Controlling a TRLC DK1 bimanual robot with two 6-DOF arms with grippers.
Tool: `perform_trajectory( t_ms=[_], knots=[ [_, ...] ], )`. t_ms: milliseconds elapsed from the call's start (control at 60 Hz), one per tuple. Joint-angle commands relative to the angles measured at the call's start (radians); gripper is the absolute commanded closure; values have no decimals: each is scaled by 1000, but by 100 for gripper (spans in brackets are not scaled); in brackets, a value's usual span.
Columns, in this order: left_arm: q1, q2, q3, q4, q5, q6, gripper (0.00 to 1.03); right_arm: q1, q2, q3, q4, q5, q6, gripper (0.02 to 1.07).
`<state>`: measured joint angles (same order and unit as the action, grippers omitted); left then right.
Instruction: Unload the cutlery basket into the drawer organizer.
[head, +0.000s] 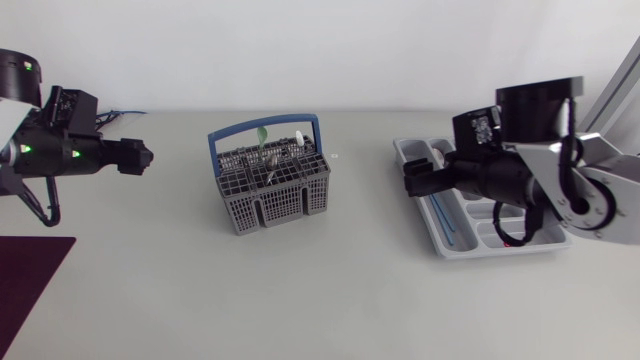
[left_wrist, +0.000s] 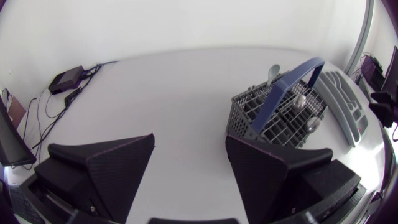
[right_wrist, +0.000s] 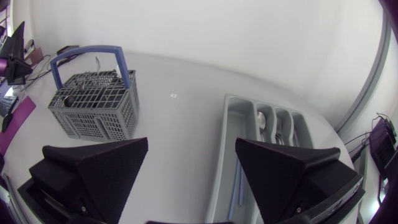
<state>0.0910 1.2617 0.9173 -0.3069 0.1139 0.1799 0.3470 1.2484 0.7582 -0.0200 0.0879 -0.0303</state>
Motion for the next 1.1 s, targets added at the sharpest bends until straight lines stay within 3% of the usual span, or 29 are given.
perform_trajectory(
  t_ms=[0,83,150,383,500,567,633,667,783,883,1083],
  knots=[
    [21,77,54,-41,46,101,14,27,83,69,-29,-17,-57,6],
    [39,120,94,-116,139,204,10,56,135,116,-74,-40,-192,6],
    [56,148,103,-120,201,240,10,70,197,155,-90,-40,-215,6],
    [76,258,112,-28,260,270,10,73,407,317,-121,-123,-201,8],
    [73,332,141,-28,322,274,11,72,479,372,-123,-188,-183,25],
    [82,352,149,-28,403,285,21,61,513,392,-97,-197,-160,50],
    [93,366,157,-29,491,290,44,41,546,414,-70,-221,-138,76],
    [99,372,158,-28,524,293,58,29,565,428,-66,-237,-126,81],
    [101,401,176,-31,564,288,79,-2,622,487,-87,-277,-102,100],
    [95,418,178,-29,570,293,87,-14,677,556,-149,-300,-95,101],
    [78,459,176,-29,570,320,88,-2,789,690,-179,-341,-59,101]
  ],
)
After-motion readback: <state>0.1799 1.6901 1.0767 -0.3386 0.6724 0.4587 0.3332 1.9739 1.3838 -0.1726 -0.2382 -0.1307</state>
